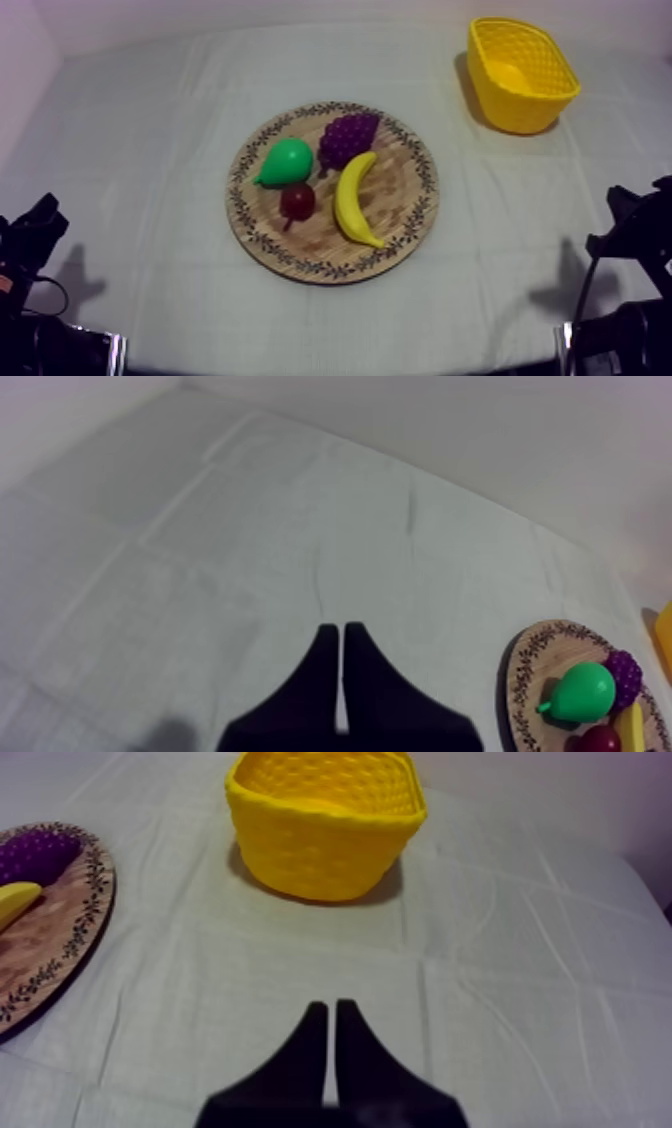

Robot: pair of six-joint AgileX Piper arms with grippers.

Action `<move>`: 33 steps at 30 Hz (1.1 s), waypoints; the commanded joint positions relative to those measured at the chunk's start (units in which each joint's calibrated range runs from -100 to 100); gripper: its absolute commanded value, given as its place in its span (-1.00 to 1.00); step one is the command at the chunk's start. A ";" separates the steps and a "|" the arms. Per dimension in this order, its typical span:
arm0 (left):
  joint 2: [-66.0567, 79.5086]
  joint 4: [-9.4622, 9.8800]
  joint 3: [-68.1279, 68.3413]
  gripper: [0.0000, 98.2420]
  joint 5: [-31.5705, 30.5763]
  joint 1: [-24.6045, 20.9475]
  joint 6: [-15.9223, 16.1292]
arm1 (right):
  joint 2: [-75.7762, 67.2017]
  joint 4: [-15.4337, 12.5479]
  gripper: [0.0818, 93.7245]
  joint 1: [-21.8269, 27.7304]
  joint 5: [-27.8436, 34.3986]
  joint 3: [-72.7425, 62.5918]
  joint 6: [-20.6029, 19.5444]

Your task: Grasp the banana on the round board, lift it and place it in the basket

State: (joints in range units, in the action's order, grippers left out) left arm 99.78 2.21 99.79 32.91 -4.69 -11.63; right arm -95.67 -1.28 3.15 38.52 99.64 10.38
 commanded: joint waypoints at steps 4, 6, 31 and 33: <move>0.05 -0.03 -0.01 -1.00 -0.01 0.02 -0.02 | 0.00 -0.01 -0.99 -0.02 0.03 0.03 0.00; 0.05 -0.03 -0.01 -1.00 -0.01 0.02 -0.02 | 0.00 -0.01 -0.99 -0.02 0.03 0.03 0.00; 0.05 -0.03 -0.01 -1.00 -0.01 0.02 -0.02 | 0.00 -0.03 -0.99 0.57 0.03 0.03 -2.82; 0.05 -0.03 -0.01 -1.00 -0.01 0.02 -0.02 | 0.00 0.07 -0.99 0.70 0.25 0.03 -3.38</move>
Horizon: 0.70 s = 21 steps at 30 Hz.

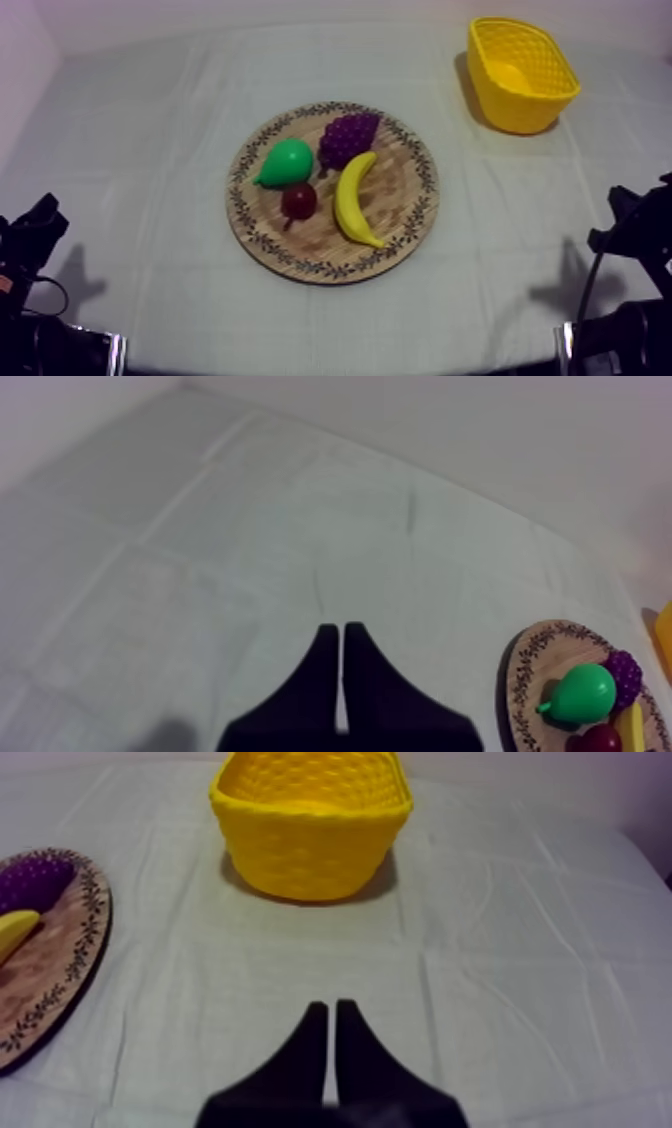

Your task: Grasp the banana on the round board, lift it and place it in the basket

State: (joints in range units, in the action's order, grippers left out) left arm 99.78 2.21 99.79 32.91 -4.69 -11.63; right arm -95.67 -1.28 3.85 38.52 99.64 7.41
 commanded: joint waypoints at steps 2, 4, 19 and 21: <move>0.05 -0.03 -0.01 -1.00 -0.01 0.02 -0.02 | 0.00 0.14 -0.99 0.02 0.28 0.06 -0.16; 0.05 -0.03 -0.01 -1.00 -0.01 0.02 -0.02 | 0.32 0.31 -0.99 -0.12 0.00 -0.06 0.30; 0.05 -0.03 -0.01 -1.00 -0.01 0.02 0.00 | 19.51 0.37 -0.99 -3.38 -0.84 -20.77 3.49; 0.05 -0.03 -0.01 -1.00 -0.01 0.02 0.00 | 22.60 0.42 -0.99 -4.27 -0.81 -23.54 3.46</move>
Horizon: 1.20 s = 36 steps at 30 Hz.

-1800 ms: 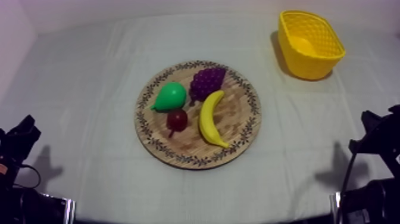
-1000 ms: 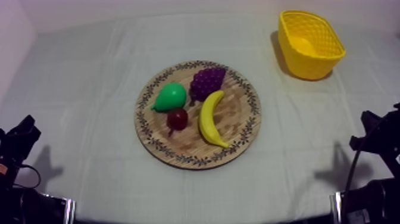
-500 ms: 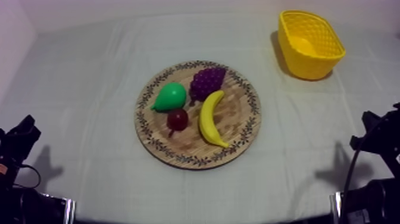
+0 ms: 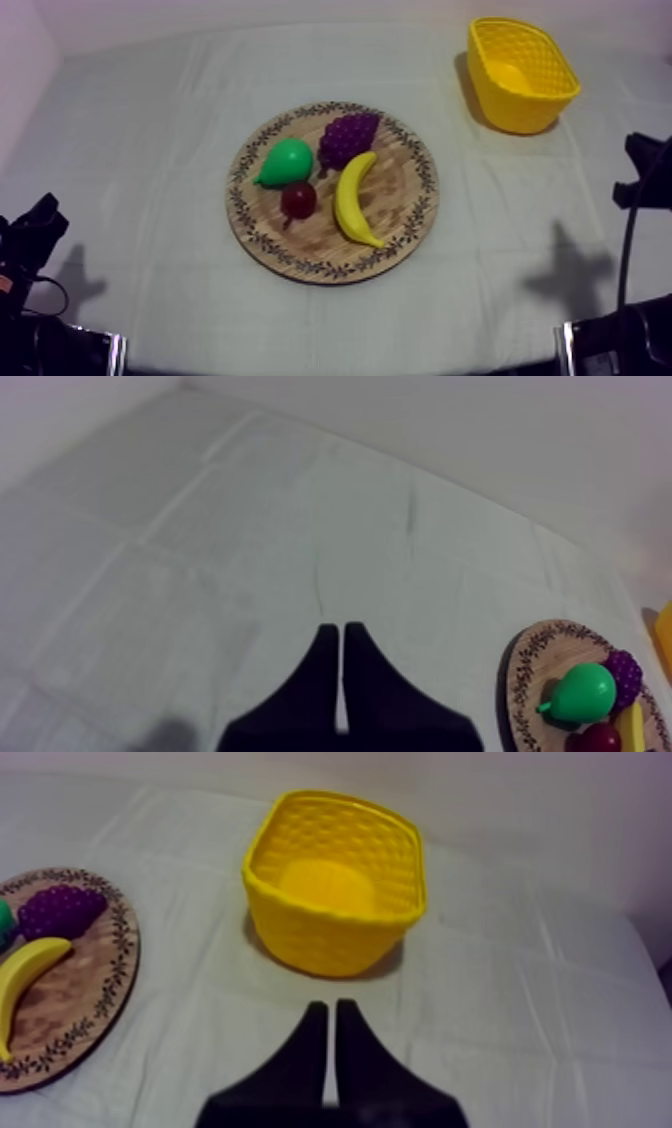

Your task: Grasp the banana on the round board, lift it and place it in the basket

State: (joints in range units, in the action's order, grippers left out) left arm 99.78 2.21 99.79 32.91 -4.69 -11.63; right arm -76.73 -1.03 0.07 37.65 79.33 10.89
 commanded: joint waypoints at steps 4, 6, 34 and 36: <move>0.05 -0.03 -0.01 -1.00 -0.01 0.02 0.01 | 9.94 0.56 -0.99 -3.04 0.14 -8.68 -0.56; 0.05 -0.03 -0.01 -1.00 -0.01 0.02 0.01 | 13.03 0.78 -0.99 -4.69 0.43 -11.40 -0.61; 0.05 -0.03 -0.01 -1.00 -0.01 0.02 -0.02 | 37.72 9.60 -0.99 -35.19 3.45 -30.97 -7.95; 0.05 -0.03 -0.01 -1.00 -0.01 0.02 0.00 | 39.28 9.77 -0.99 -36.39 4.83 -32.19 -8.96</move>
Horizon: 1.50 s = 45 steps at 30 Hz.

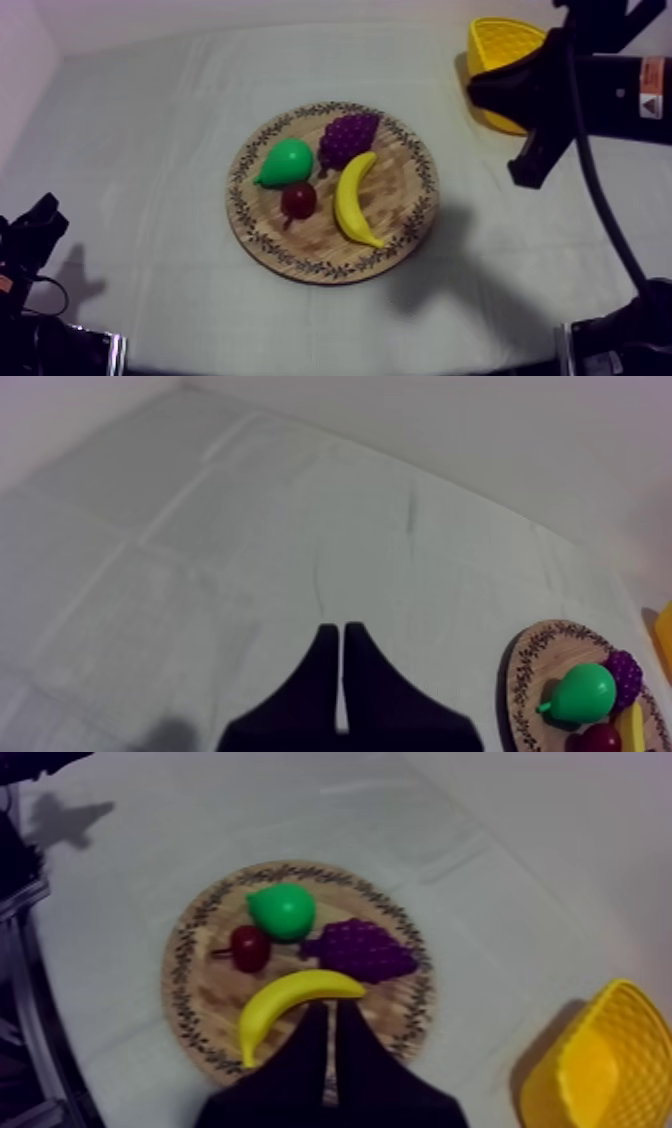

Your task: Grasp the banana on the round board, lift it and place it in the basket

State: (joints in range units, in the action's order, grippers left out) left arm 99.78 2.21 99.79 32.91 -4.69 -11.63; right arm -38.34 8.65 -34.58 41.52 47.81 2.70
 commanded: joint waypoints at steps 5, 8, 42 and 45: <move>0.05 -0.03 -0.01 -1.00 -0.01 0.02 0.01 | 4.80 0.46 -0.99 -3.86 4.23 -4.25 -3.85; 0.05 -0.03 -0.01 -1.00 -0.01 0.02 0.01 | 7.45 2.14 -0.99 -5.30 5.99 -6.74 -7.64; 0.05 -0.03 -0.01 -1.00 -0.01 0.02 -0.02 | 25.39 4.74 -0.77 -8.14 28.61 -20.59 -33.41; 0.05 -0.03 -0.01 -1.00 -0.01 0.02 -0.02 | 26.35 4.51 -0.76 -8.08 28.63 -20.88 -34.35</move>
State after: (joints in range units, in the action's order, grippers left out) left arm 99.78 2.21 99.79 32.91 -4.69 -11.63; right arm -12.04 13.17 -42.74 70.25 27.22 -31.20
